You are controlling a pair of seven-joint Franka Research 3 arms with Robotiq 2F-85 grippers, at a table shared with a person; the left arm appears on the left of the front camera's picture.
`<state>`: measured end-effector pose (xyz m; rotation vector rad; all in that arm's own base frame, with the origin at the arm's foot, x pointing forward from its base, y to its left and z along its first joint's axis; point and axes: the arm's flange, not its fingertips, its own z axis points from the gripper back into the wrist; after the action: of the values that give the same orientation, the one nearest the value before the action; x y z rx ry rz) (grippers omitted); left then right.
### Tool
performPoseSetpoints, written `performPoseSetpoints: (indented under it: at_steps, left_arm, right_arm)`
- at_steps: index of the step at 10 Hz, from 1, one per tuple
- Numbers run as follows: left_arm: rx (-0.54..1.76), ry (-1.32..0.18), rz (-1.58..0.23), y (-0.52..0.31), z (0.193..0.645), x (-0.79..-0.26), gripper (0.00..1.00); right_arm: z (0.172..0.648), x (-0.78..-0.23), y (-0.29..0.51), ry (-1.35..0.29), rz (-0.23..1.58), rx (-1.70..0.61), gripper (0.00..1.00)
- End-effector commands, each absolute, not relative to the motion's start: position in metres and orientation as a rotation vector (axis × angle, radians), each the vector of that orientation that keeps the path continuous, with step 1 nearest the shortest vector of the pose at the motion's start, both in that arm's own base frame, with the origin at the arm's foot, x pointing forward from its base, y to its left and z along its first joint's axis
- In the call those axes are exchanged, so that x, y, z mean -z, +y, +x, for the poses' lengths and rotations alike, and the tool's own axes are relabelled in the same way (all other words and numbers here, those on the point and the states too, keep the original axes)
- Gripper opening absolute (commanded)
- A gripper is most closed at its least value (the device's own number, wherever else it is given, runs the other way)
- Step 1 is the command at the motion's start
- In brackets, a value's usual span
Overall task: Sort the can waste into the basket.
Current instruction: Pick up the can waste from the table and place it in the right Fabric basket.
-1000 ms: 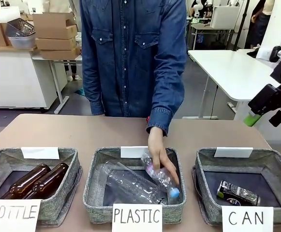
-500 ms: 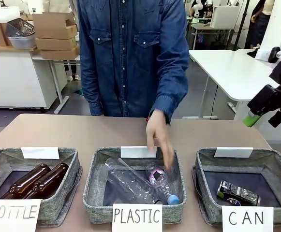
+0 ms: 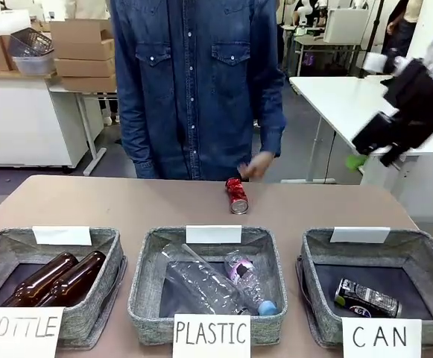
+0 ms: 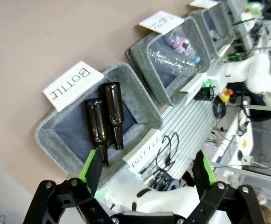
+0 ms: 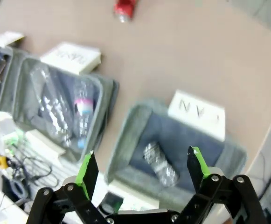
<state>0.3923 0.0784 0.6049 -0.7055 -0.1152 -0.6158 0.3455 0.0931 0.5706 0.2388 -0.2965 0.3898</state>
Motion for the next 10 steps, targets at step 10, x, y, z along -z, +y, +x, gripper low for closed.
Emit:
performPoseSetpoints:
  at_steps: [10]
  left_arm:
    - [0.633, -0.122, -0.693, 0.081, 0.390, -0.604, 1.00]
  right_arm:
    - [0.587, -0.381, 0.251, -0.081, 0.350, -0.195, 1.00]
